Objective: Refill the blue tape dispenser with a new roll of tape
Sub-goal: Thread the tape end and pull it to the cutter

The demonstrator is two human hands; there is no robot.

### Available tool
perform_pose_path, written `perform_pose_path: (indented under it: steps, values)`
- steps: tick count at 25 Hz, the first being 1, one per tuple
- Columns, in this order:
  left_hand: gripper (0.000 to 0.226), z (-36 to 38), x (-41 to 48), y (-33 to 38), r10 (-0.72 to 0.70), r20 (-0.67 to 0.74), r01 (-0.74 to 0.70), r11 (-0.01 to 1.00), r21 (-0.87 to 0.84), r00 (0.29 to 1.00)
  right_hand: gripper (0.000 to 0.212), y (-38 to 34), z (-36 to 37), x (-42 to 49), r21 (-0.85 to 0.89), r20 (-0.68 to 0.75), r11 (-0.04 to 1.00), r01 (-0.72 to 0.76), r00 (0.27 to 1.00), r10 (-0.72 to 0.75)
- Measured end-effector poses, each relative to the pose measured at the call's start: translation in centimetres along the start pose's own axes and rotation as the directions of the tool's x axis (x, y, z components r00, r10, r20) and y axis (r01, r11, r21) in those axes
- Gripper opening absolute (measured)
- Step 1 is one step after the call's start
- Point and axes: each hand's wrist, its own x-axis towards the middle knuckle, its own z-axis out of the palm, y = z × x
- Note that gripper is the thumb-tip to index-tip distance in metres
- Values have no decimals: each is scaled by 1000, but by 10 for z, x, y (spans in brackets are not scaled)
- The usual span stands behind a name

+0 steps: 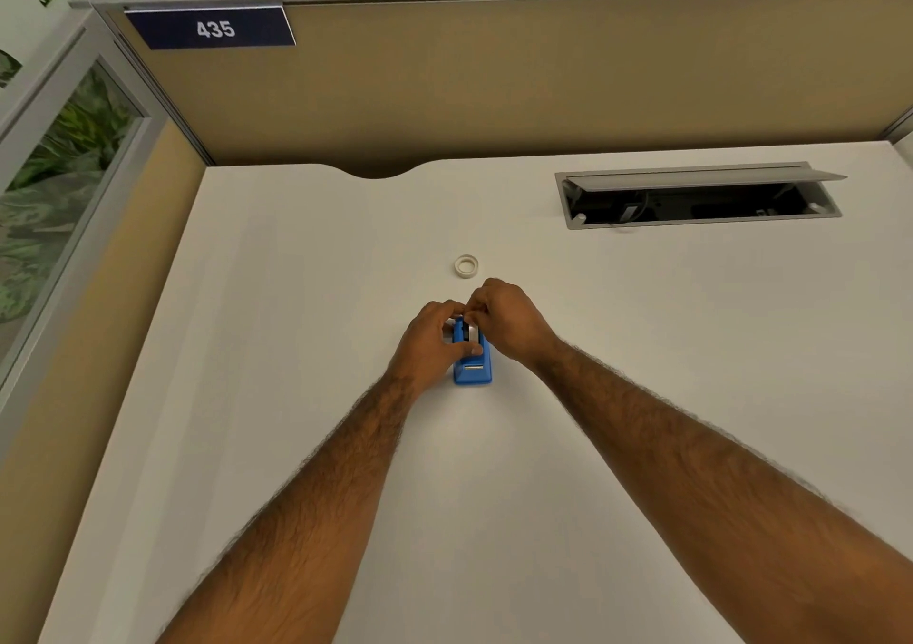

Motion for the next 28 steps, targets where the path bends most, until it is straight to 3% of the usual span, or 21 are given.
perform_pose_path:
  steps: [6,10,23,28]
  values:
    - [60,0,1,1,-10,-2,10,1000,4,1000,16,5,-8,-2,15,78,999,36,996,-37]
    - [61,0,0,3,-6,2,6,1000,17,1000,12,-1,-4,-1,-29,19,999,26,999,-25]
    - [57,-1,2,1,0,4,0,1000,31,1000,11,-2,-5,-3,-100,28,994,48,999,-46]
    - [59,0,3,-1,-10,-1,10,1000,23,1000,15,-2,-11,-2,-125,108,988,91,991,-78]
